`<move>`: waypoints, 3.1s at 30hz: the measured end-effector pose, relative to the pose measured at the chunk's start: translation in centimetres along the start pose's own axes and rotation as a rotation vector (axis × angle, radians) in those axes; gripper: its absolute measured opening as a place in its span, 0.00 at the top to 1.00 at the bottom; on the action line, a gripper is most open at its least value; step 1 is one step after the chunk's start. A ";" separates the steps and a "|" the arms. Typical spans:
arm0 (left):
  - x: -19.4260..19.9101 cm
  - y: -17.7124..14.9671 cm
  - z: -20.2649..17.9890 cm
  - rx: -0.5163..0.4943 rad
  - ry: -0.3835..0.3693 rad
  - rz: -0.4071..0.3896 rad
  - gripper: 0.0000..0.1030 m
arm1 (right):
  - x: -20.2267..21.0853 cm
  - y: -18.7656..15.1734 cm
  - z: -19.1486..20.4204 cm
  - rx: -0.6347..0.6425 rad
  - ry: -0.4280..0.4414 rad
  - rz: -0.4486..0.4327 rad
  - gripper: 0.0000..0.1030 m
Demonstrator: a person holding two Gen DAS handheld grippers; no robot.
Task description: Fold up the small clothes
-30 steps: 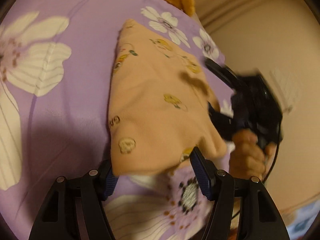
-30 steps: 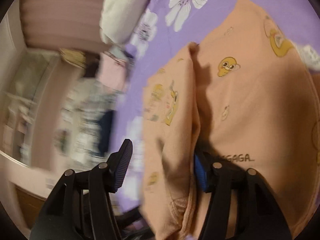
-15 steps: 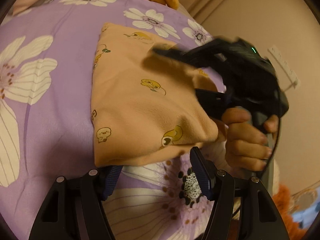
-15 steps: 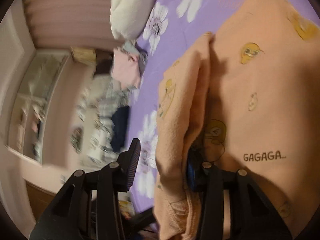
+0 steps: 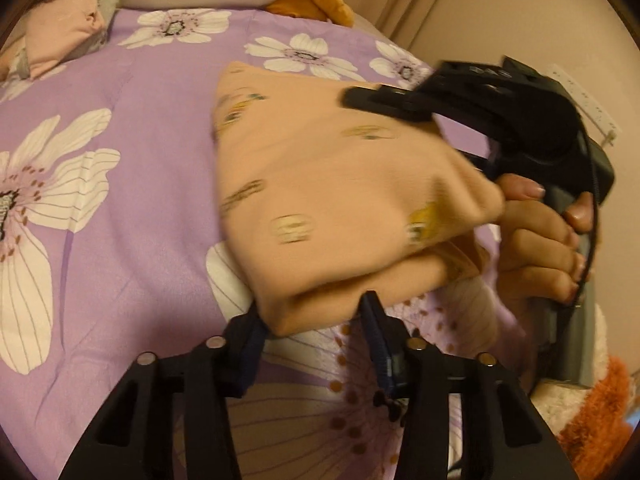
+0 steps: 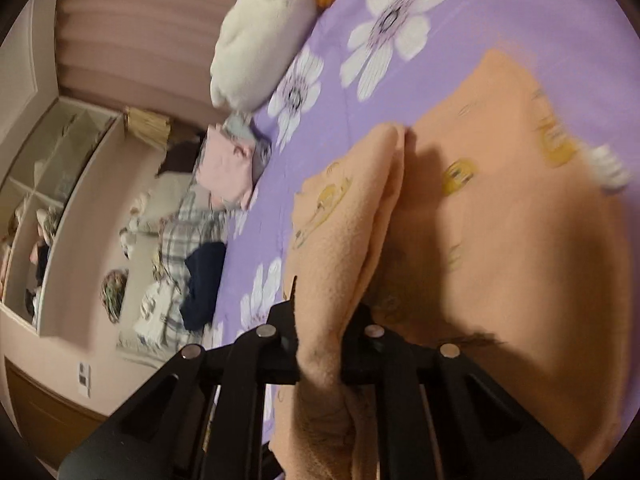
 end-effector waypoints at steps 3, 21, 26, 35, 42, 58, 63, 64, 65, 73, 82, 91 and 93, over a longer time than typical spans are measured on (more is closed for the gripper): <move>-0.2 0.2 0.2 0.011 0.015 -0.002 0.63 | 0.6 0.7 -0.1 -0.032 0.005 -0.018 0.87; -0.1 -0.2 -0.2 -0.021 0.075 -0.033 0.63 | 5.4 3.4 -2.0 0.090 -0.219 -0.155 0.87; -0.2 -0.3 -0.3 -0.028 0.080 -0.031 0.63 | 6.6 3.7 -2.1 0.092 -0.200 -0.178 0.87; -0.2 -0.2 0.0 -0.001 0.068 -0.023 0.63 | 6.5 3.5 -5.1 0.026 -0.306 -0.118 0.82; 0.3 -0.1 0.8 0.060 0.045 -0.026 0.63 | 7.4 3.4 -5.6 0.037 -0.313 -0.100 0.81; 1.3 -0.1 0.7 0.077 0.089 -0.009 0.64 | 8.5 2.5 -7.2 0.115 -0.305 -0.105 0.74; 4.7 2.2 1.3 0.140 0.018 -0.080 0.64 | 11.0 2.3 -6.0 0.146 -0.359 -0.162 0.68; 5.7 3.0 1.5 0.150 -0.002 -0.119 0.64 | 12.2 2.3 -5.4 0.169 -0.367 -0.194 0.68; 6.9 3.9 1.8 0.164 -0.010 -0.173 0.64 | 12.9 2.2 -4.9 0.188 -0.366 -0.216 0.68; 5.6 5.1 2.9 0.274 -0.147 -0.164 0.64 | 13.5 -1.1 -0.1 0.272 -0.168 -0.210 0.68; -0.4 0.7 -0.3 0.103 0.004 0.046 0.64 | 10.2 -2.2 -2.8 0.385 -0.413 -0.111 0.72; 0.0 0.1 -0.5 0.067 0.024 0.041 0.64 | 10.5 -3.9 -3.6 0.417 -0.466 -0.051 0.73; 0.0 0.1 -0.7 0.041 0.039 0.035 0.64 | 10.1 -4.2 -3.4 0.477 -0.499 -0.047 0.72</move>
Point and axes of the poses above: each gripper's, at about its wrist camera, not at the fingertips, and x roughly against the way its jaws point, z to its left, y to its top, the point moved 5 cm from there along -x, roughly the way its jaws point, and after that the axes turned 11 degrees about -z, right-handed, at the moved point
